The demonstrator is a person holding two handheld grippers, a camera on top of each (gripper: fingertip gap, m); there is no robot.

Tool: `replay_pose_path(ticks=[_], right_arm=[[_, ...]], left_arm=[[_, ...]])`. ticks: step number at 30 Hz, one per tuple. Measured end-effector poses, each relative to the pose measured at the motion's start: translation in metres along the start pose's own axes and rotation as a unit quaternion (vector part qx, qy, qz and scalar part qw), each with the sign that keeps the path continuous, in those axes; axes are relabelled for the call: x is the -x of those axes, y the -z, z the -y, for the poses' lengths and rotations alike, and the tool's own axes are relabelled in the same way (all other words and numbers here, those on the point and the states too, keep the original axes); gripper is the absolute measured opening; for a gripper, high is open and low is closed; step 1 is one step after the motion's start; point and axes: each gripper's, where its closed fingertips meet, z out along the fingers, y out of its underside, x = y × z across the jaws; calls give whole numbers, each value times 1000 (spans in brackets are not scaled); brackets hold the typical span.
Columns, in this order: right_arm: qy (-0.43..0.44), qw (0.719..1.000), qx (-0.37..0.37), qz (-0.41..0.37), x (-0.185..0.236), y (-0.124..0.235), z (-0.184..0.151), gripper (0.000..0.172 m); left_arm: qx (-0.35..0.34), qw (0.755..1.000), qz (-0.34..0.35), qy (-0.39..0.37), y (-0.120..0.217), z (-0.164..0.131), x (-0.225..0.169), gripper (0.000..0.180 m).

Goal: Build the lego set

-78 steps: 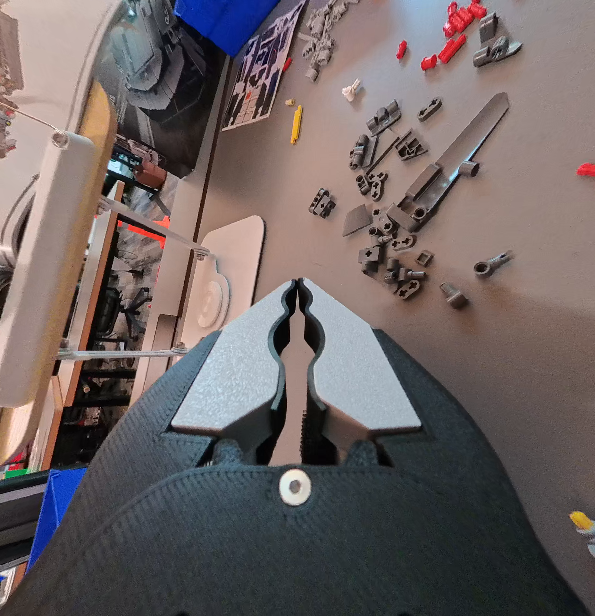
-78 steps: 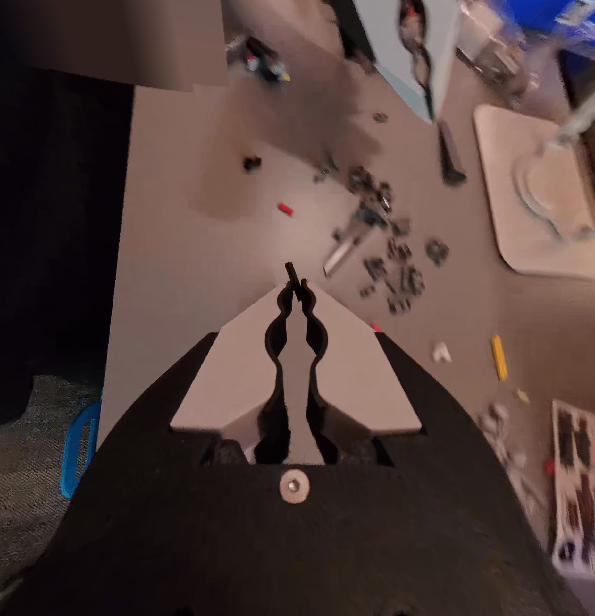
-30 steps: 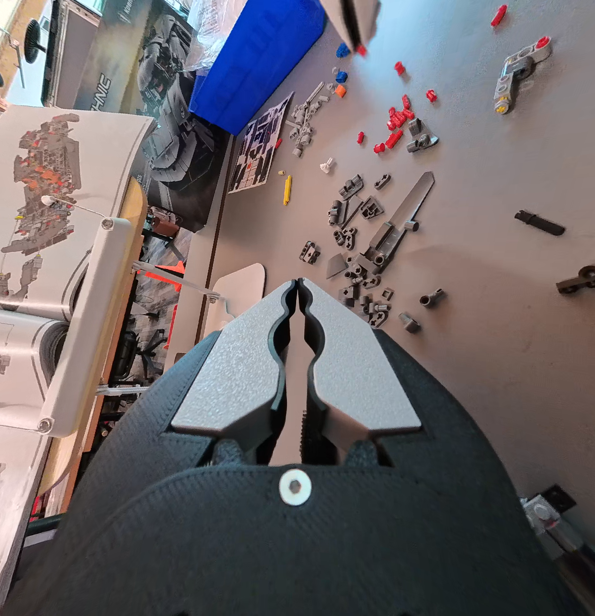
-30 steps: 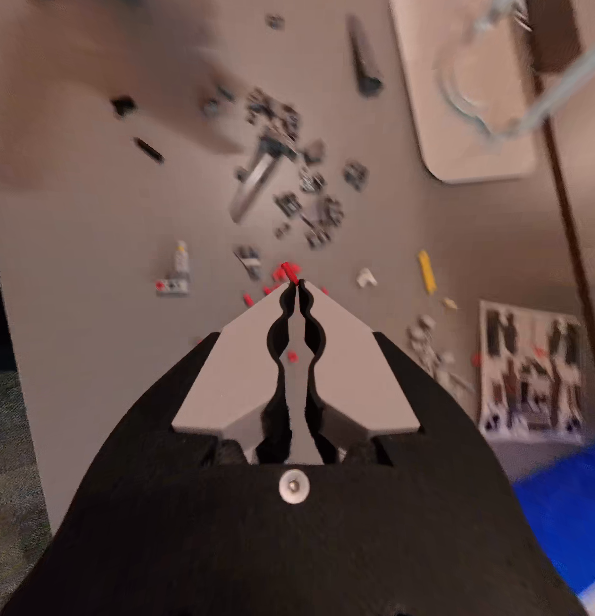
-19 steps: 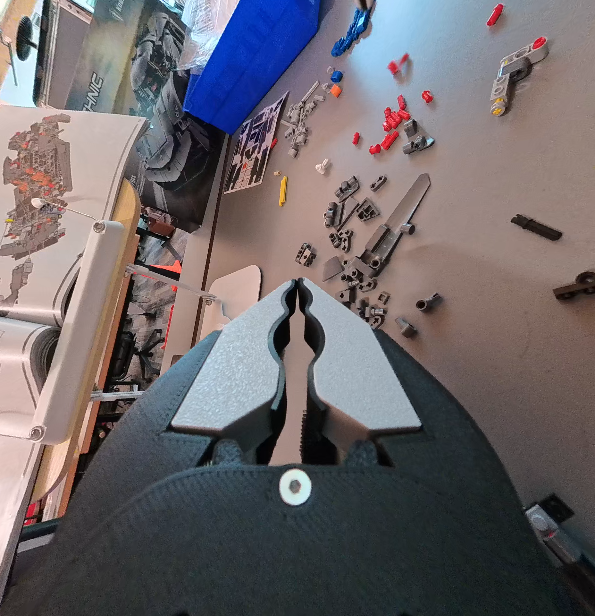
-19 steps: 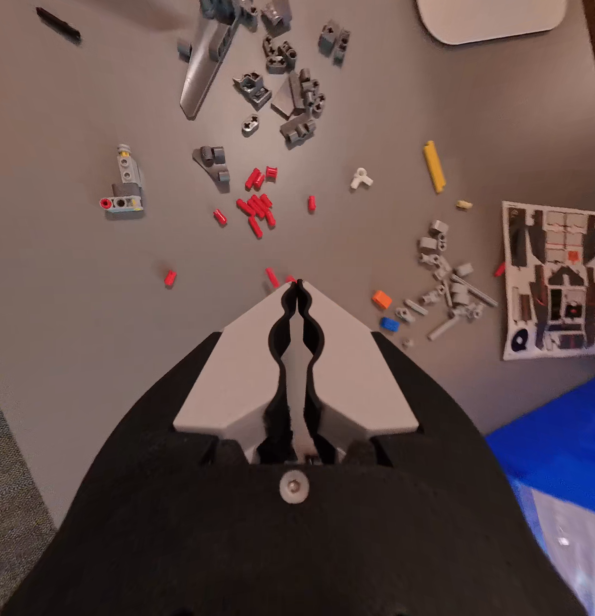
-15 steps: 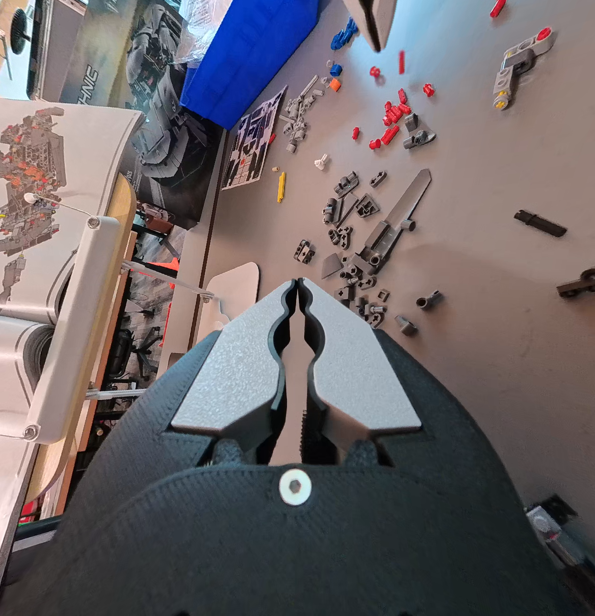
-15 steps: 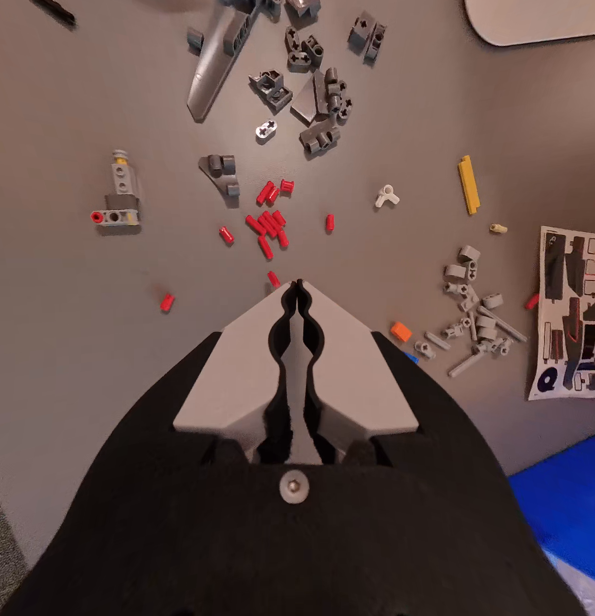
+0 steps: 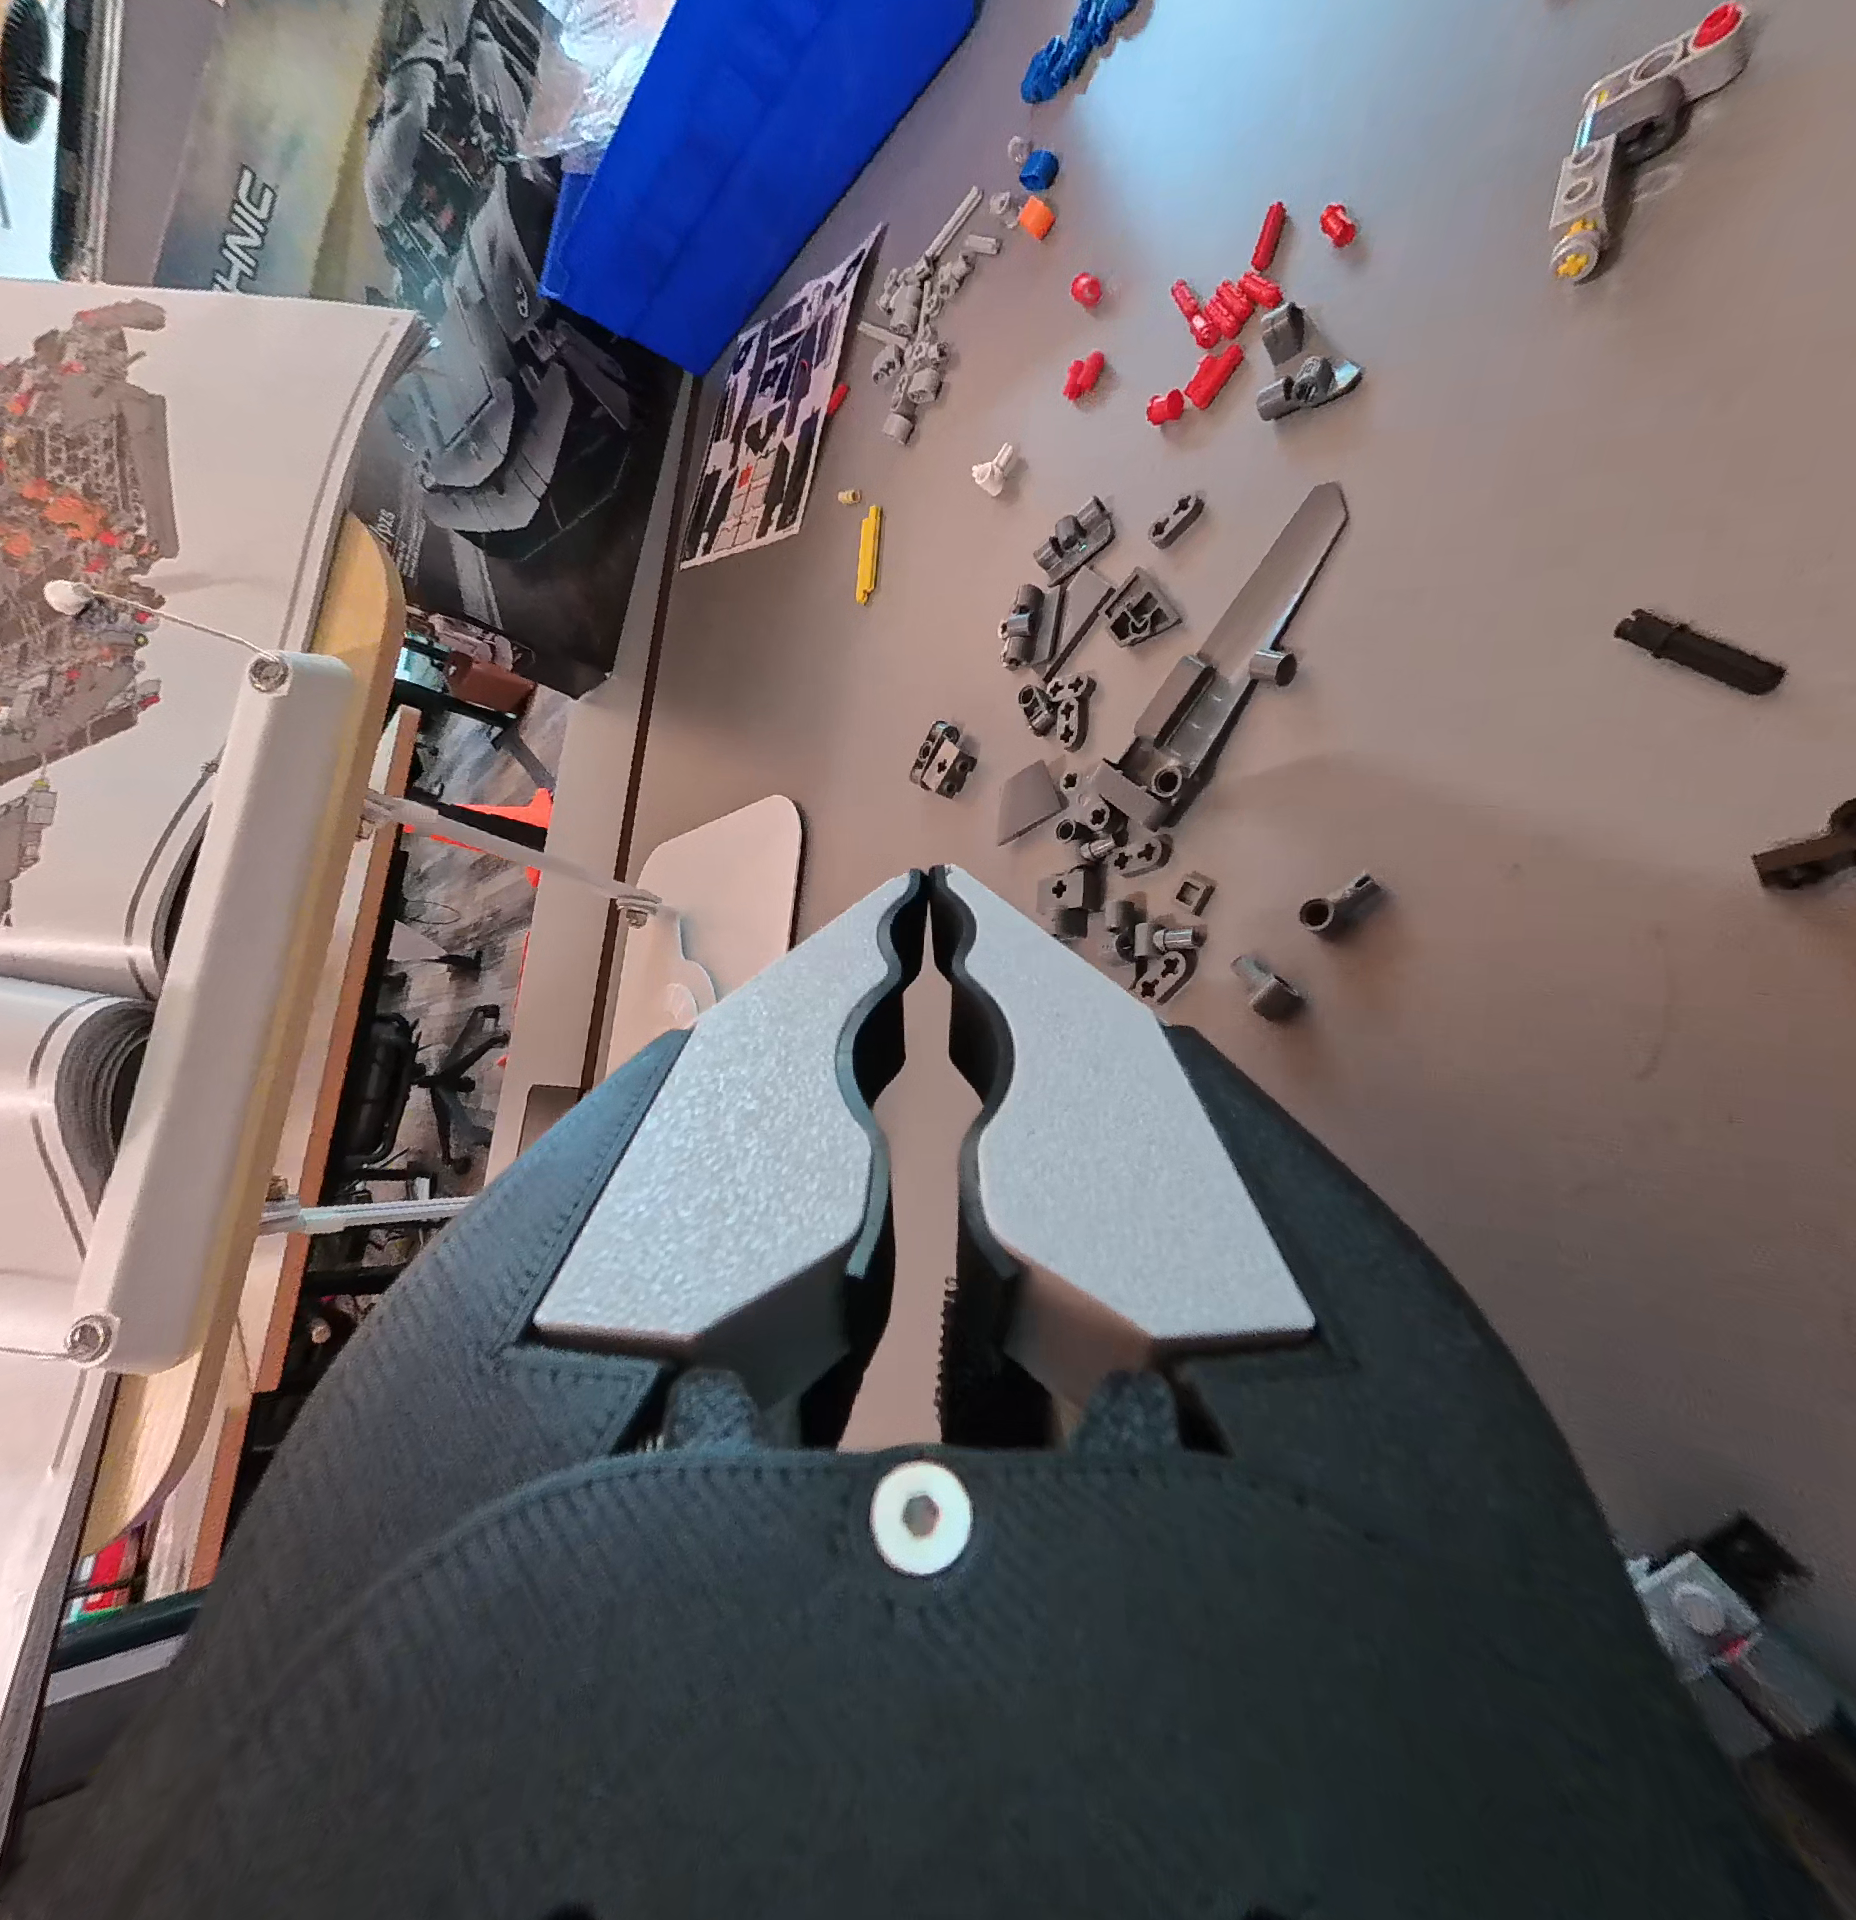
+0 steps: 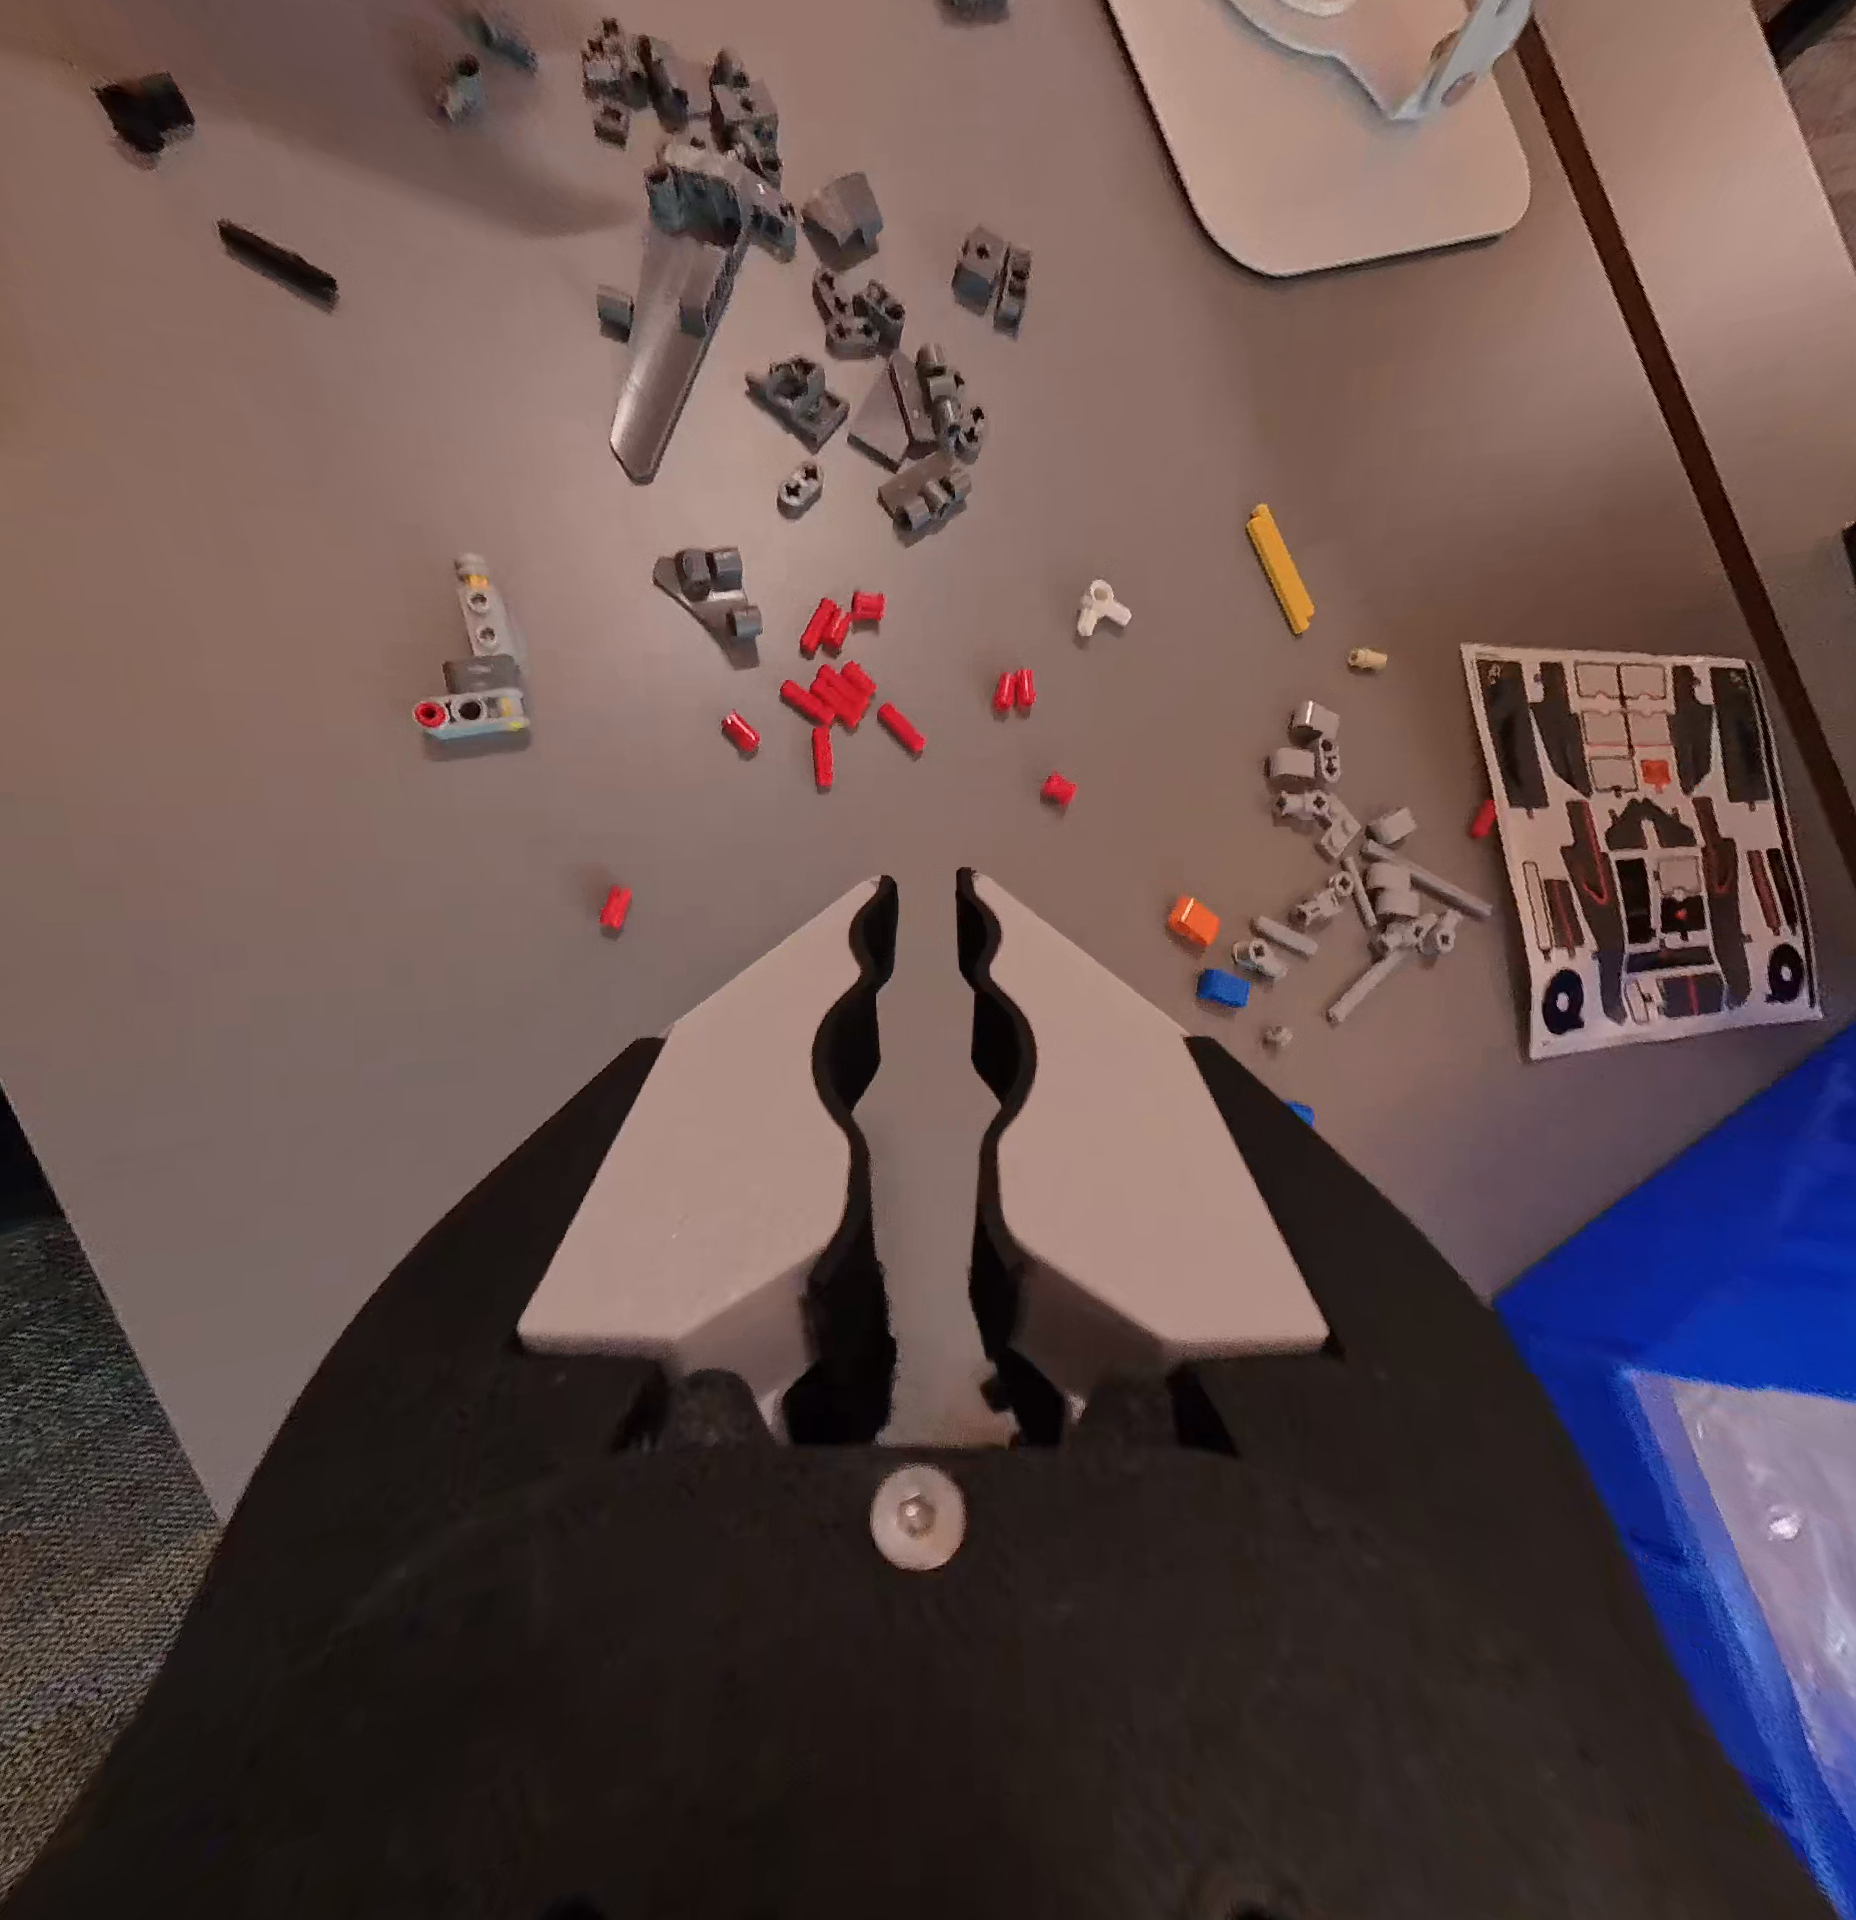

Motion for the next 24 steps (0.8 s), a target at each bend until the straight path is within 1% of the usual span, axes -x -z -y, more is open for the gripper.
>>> replay_pose_path(ticks=[3, 5, 8, 11, 13, 15, 19, 21, 24], right_arm=[[-5, 1000, 8, -25, -1, 2, -5, 18], [-6, 999, -4, -53, -7, 0, -4, 19], [-31, 993, -63, -91, -20, -3, 12, 22], [-63, 981, -127, -134, -41, -7, 28, 22], [-68, 973, -154, -161, -52, -11, 34, 23], [-65, 963, -172, -198, -64, -16, 36, 19], [-21, 953, -163, -255, -69, -20, 36, 18], [0, 950, -161, -267, -66, -21, 36, 17], [5, 951, -157, -268, -66, -25, 31, 17]], left_arm=[[-4, 1000, 1, 6, 1, 2, 1, 0], [-5, 1000, 0, 8, -1, 2, 1, 0], [-3, 1000, 4, 11, -3, 2, 2, 0], [-2, 1000, 8, 14, -4, 2, 2, 3], [0, 1000, 10, 15, -4, 0, 2, 4], [2, 1000, 11, 16, -4, 0, 2, 6], [4, 1000, 13, 18, -4, 0, 2, 10], [3, 1000, 11, 15, -4, 1, 1, 12], [5, 1000, 8, 8, -5, 3, -3, 12]])
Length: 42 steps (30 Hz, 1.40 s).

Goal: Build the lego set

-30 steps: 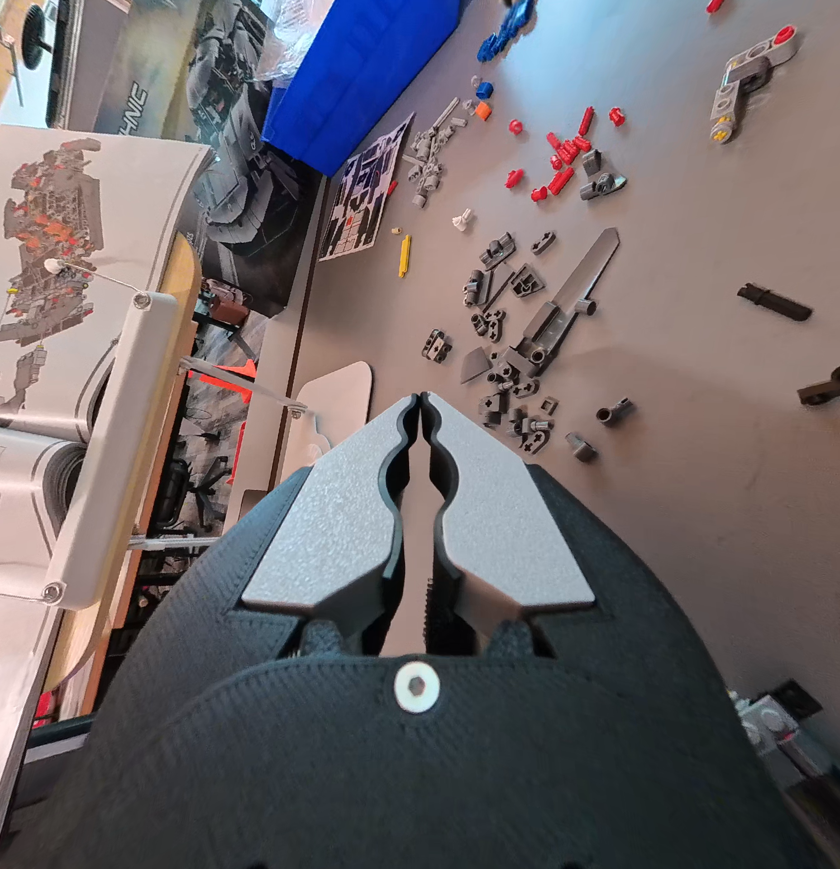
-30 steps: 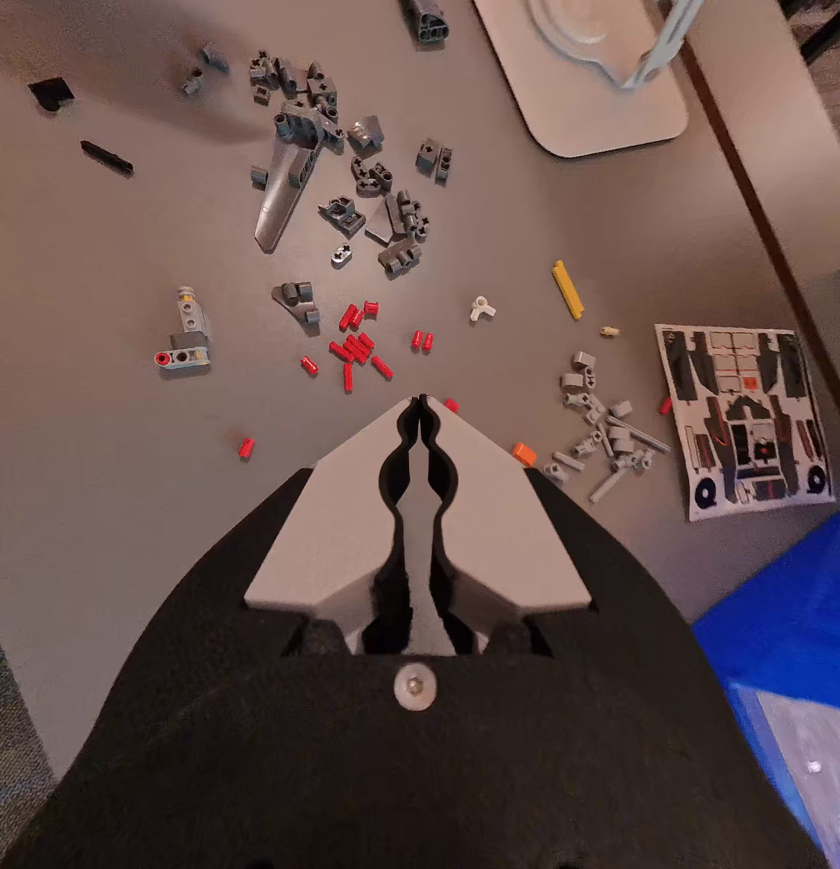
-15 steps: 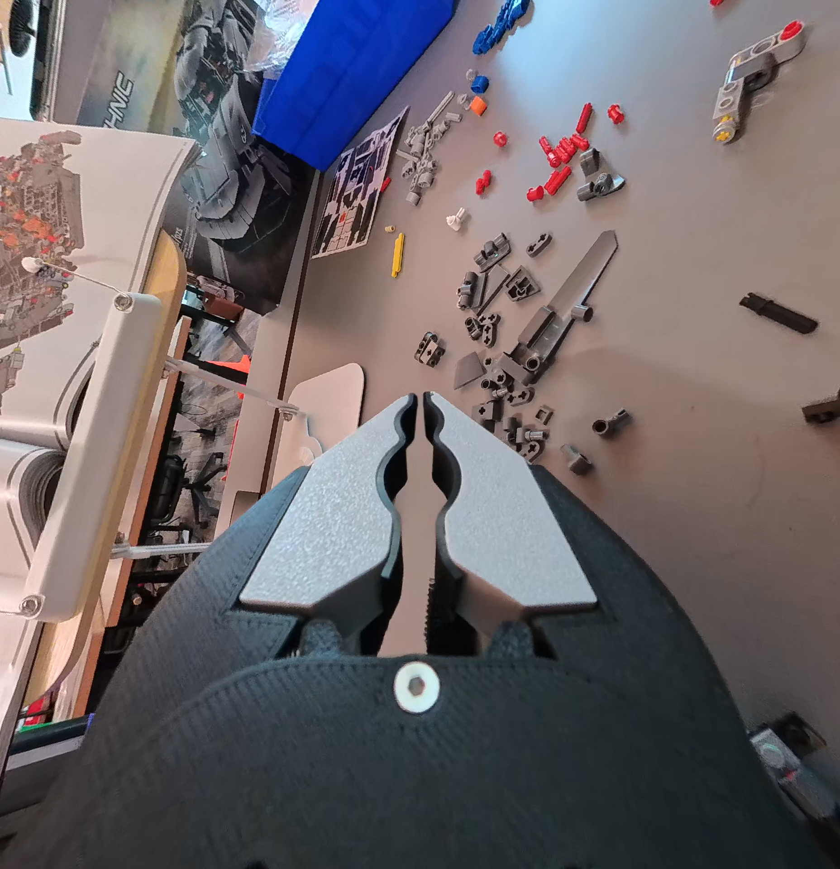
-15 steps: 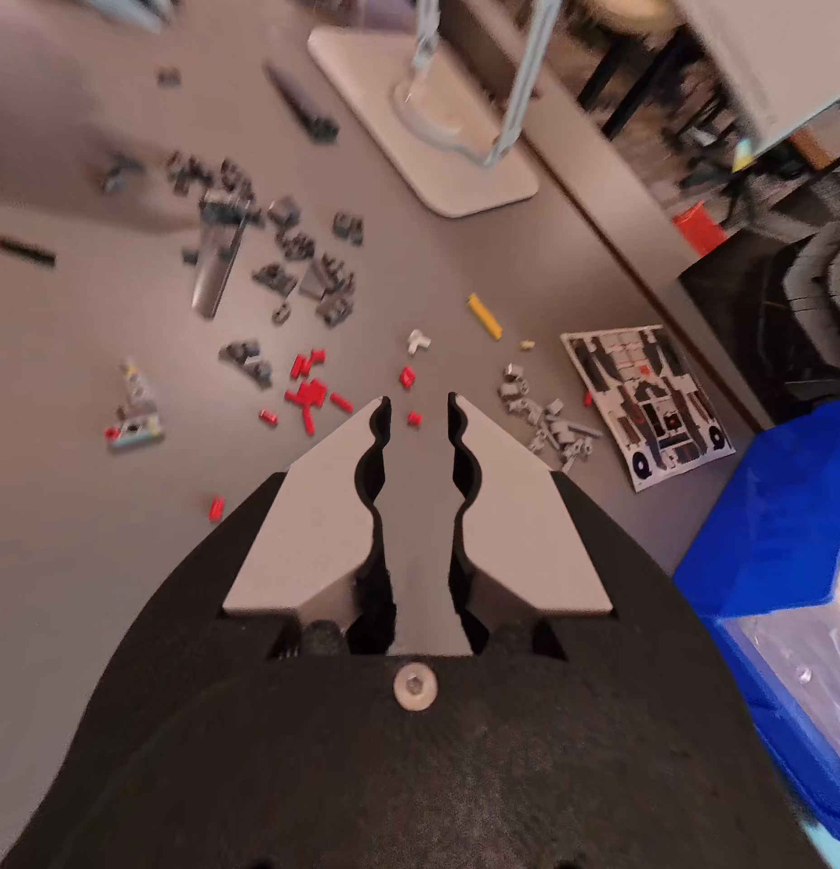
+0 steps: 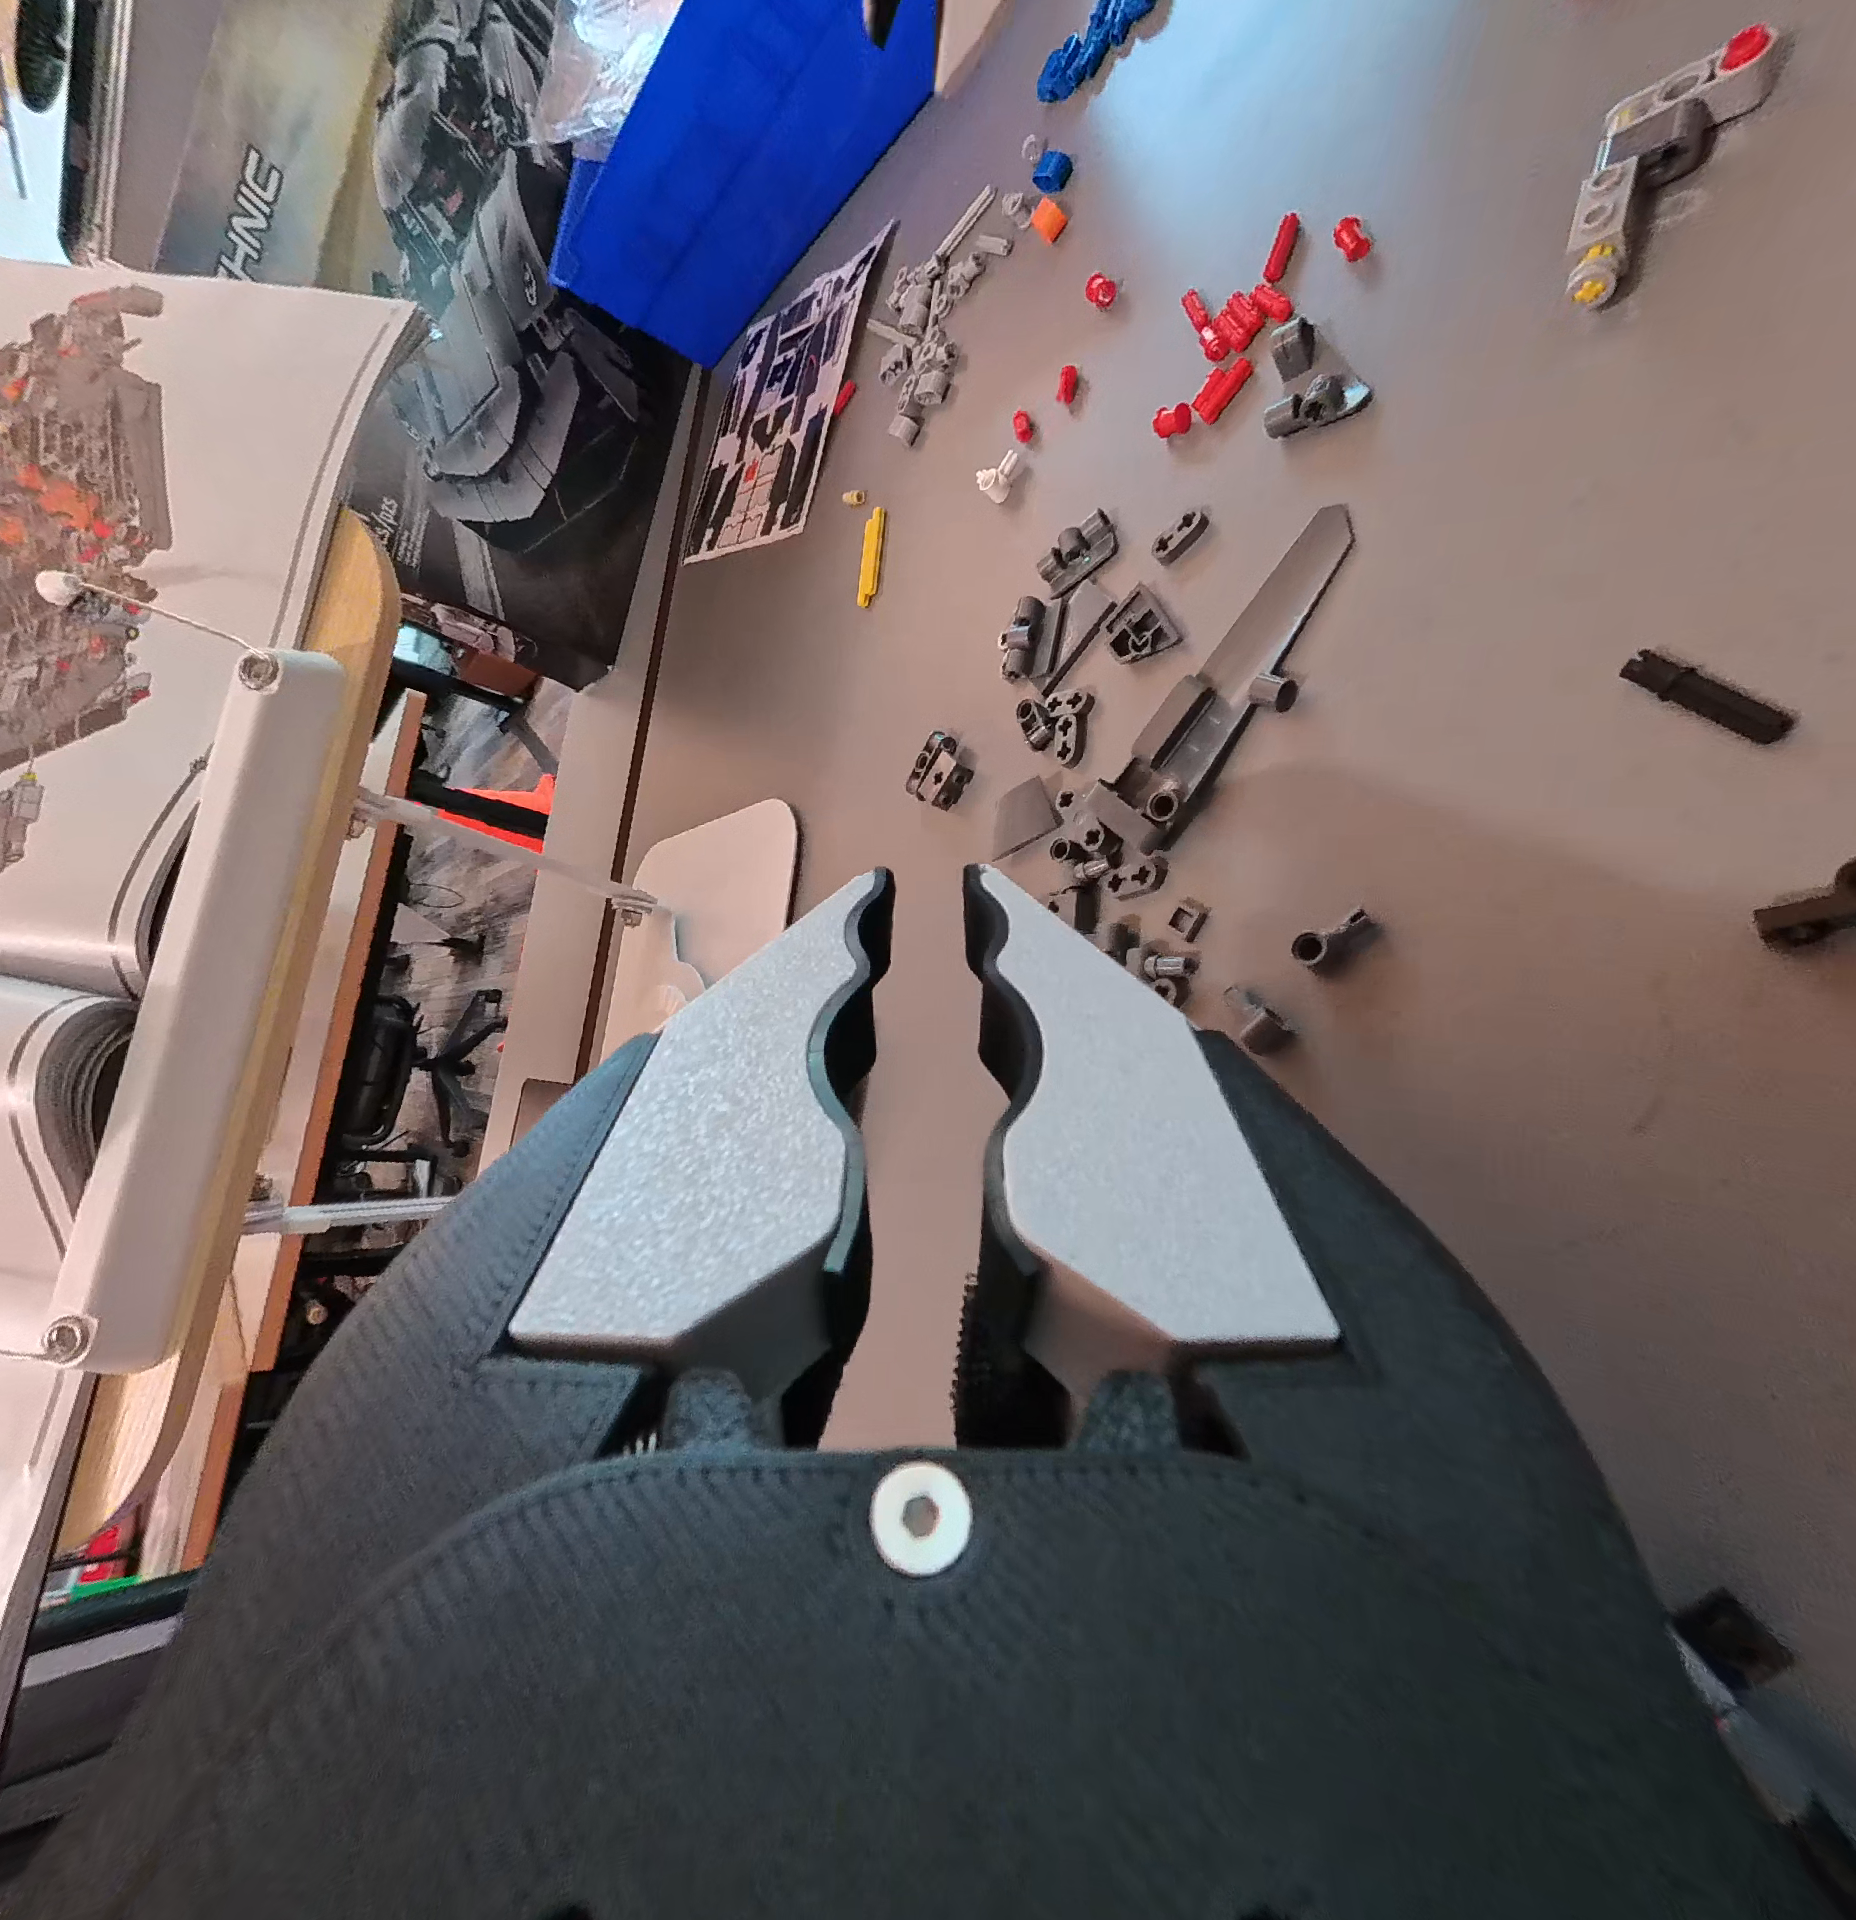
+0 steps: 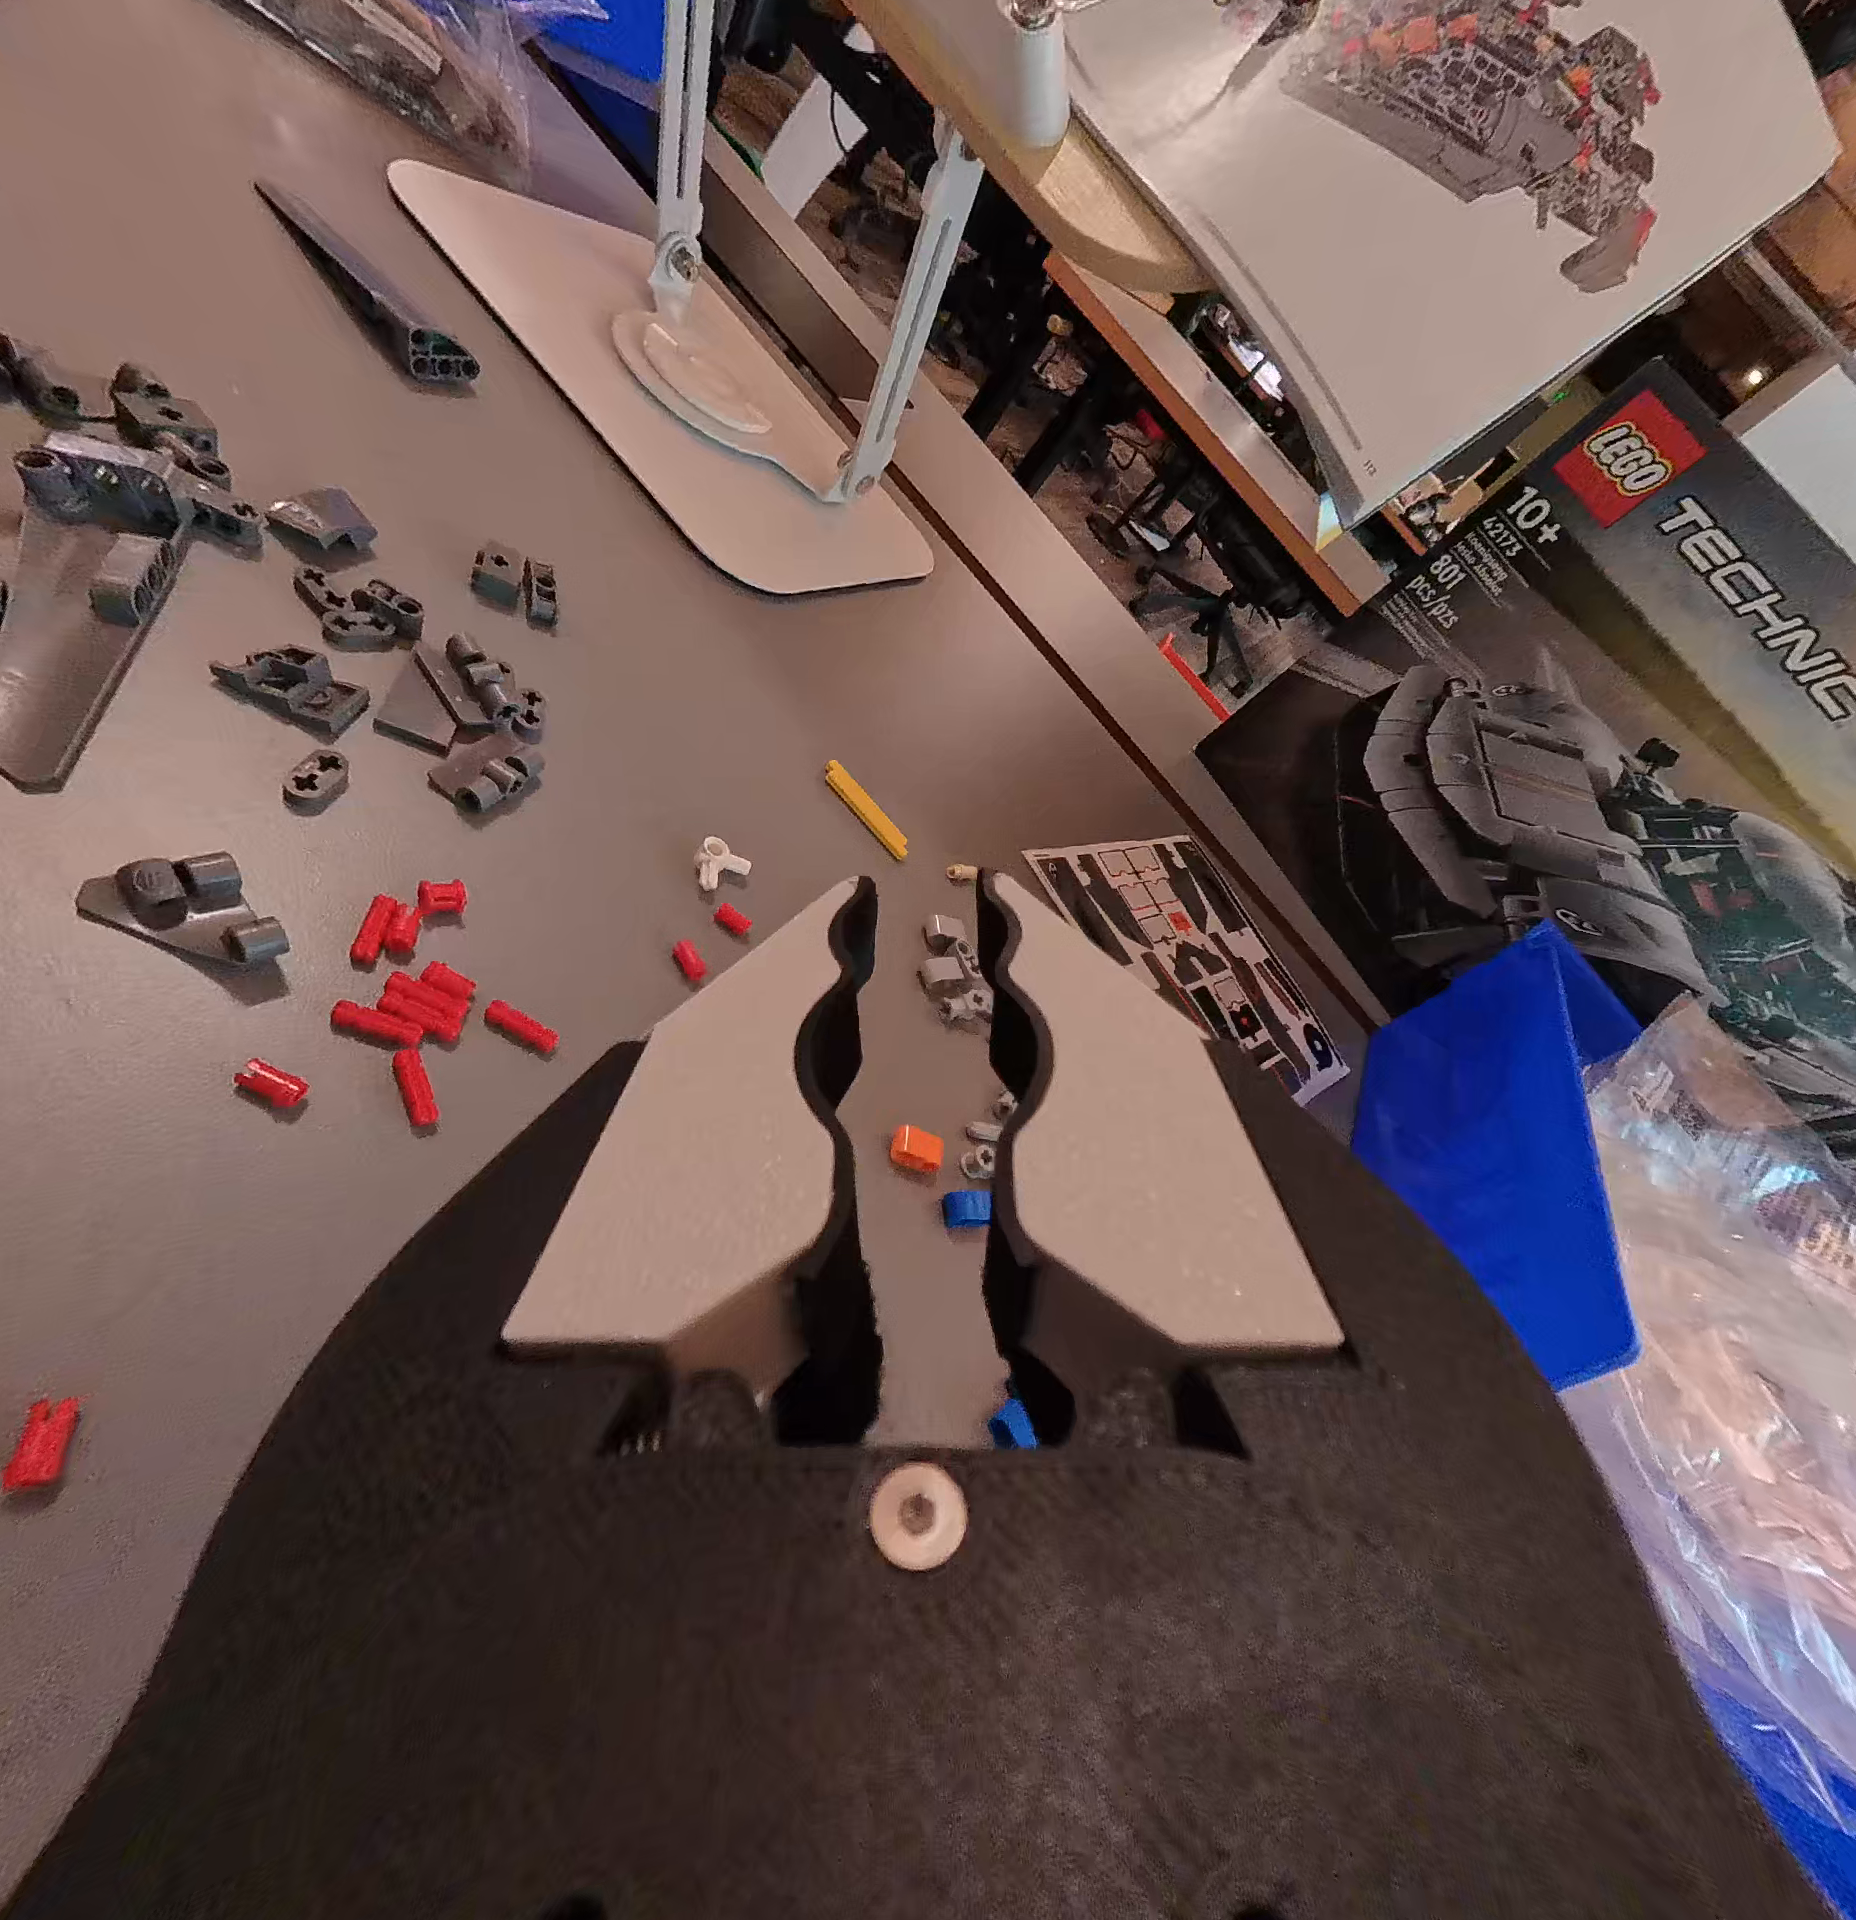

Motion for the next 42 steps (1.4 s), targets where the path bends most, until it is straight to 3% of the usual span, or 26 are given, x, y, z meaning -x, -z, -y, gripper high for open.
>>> replay_pose_path(ticks=[32, 38, 42], right_arm=[[7, 999, -31, -38, -18, 14, 9, 18], [-83, 994, -31, 56, -7, 38, 18, 31], [-62, 990, 2, 126, 19, 42, 20, 30]], left_arm=[[-3, 1000, 2, -1, -1, 1, 0, 4], [-3, 1000, 12, 7, 2, -1, 7, 3], [0, 1000, 15, 5, 1, -1, 9, 3]])
